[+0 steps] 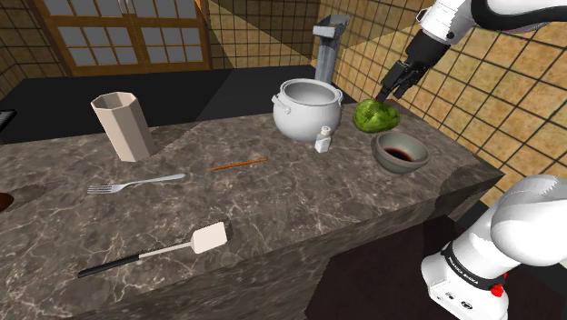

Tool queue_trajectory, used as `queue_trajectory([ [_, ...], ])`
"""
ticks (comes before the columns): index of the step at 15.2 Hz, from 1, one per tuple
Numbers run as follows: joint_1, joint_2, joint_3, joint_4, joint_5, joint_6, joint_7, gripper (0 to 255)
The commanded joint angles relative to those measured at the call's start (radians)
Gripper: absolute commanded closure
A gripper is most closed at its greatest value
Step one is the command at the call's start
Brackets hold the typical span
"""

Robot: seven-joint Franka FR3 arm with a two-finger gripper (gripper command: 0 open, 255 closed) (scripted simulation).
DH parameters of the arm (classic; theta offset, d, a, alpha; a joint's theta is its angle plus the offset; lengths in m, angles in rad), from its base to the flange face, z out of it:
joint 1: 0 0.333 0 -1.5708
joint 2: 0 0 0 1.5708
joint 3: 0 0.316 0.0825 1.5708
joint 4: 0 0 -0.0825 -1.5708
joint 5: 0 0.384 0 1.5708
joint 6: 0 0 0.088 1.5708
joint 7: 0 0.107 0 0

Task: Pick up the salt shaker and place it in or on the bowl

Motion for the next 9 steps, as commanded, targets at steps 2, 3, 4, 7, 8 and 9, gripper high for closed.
queue_trajectory([
  [2,0.005,0.078,0.008,-0.039,0.022,0.124,0.008,0],
  [3,0.007,0.102,0.009,-0.050,0.029,0.162,0.009,0],
  [4,0.009,0.128,0.011,-0.060,0.037,0.200,0.010,0],
  [7,0.017,0.216,0.014,-0.080,0.062,0.312,0.010,0],
  [8,0.020,0.247,0.015,-0.083,0.071,0.349,0.009,0],
  [9,0.024,0.280,0.015,-0.085,0.080,0.386,0.008,0],
])
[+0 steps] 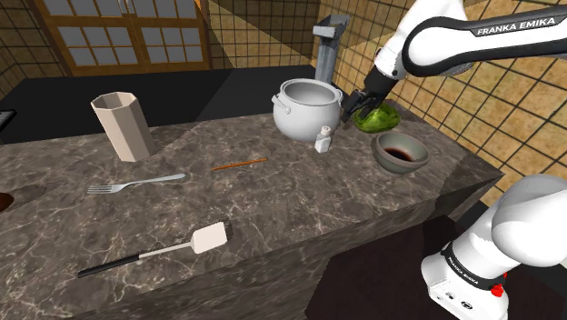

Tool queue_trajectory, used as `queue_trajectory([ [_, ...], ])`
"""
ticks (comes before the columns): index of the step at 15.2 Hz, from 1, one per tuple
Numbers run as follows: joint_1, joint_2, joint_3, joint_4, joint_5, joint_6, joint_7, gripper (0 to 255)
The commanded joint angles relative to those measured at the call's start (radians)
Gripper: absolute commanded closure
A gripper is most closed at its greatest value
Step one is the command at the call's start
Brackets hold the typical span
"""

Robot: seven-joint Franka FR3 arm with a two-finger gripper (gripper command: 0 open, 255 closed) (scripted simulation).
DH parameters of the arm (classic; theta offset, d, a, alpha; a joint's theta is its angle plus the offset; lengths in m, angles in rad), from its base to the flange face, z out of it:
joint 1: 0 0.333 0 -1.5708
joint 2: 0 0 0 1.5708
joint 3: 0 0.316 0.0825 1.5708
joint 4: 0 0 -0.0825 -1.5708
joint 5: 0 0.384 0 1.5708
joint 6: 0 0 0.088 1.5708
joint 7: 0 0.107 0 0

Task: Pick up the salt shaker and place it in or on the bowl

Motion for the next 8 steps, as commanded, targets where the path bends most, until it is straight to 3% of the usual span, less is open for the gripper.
queue_trajectory([
  [1,0.007,0.071,0.001,0.000,0.020,0.078,-0.003,0],
  [5,0.025,0.217,0.000,0.015,0.066,0.215,-0.017,0],
  [8,0.030,0.248,0.002,0.012,0.076,0.250,-0.023,0],
])
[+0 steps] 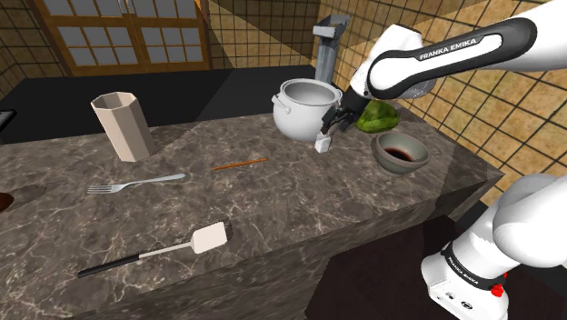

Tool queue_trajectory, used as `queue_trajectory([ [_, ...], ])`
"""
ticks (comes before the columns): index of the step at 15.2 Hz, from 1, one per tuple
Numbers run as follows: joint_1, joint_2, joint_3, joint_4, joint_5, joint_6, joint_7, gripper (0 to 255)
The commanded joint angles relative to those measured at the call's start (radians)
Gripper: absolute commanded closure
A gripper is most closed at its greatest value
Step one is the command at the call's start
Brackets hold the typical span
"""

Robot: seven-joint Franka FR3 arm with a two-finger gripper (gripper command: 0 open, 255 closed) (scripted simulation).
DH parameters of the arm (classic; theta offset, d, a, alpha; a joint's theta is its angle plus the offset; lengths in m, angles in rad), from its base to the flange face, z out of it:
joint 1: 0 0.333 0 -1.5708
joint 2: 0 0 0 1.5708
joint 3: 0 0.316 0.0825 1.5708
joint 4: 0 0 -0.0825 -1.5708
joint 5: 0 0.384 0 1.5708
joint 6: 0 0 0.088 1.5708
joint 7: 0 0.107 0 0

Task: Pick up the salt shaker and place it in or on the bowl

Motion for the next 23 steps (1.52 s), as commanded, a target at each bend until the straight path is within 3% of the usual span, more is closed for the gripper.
queue_trajectory([
  [1,0.005,0.028,0.002,-0.002,0.009,0.033,-0.005,0],
  [5,0.015,0.085,0.005,-0.009,0.028,0.096,-0.017,0],
  [13,0.015,0.085,0.005,-0.009,0.028,0.096,-0.017,0],
  [14,0.015,0.085,0.005,-0.009,0.028,0.096,-0.017,255],
  [23,0.015,0.085,0.005,-0.009,0.028,0.096,-0.017,255],
])
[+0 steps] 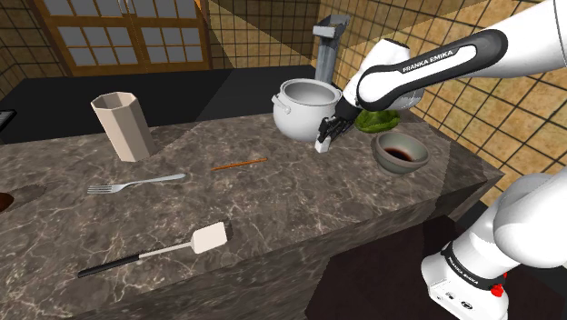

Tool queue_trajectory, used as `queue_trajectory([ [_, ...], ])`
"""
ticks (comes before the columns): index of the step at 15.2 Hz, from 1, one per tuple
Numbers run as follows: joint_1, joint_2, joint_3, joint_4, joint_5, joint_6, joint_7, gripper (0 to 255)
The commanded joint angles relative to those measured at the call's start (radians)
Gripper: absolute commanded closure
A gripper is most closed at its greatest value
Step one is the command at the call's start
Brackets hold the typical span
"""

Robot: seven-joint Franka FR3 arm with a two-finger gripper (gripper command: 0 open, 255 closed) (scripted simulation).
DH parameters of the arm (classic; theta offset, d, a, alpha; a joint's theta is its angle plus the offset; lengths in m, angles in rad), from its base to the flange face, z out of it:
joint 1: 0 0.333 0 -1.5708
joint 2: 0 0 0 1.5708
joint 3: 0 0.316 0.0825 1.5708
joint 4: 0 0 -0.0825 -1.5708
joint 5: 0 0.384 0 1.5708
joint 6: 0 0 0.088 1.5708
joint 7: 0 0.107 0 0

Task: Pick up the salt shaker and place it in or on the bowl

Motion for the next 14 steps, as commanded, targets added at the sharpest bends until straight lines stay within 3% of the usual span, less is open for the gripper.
queue_trajectory([
  [1,-0.002,-0.009,0.001,0.005,-0.005,-0.014,0.005,255],
  [14,-0.019,-0.100,0.004,0.101,-0.054,-0.199,0.060,255],
])
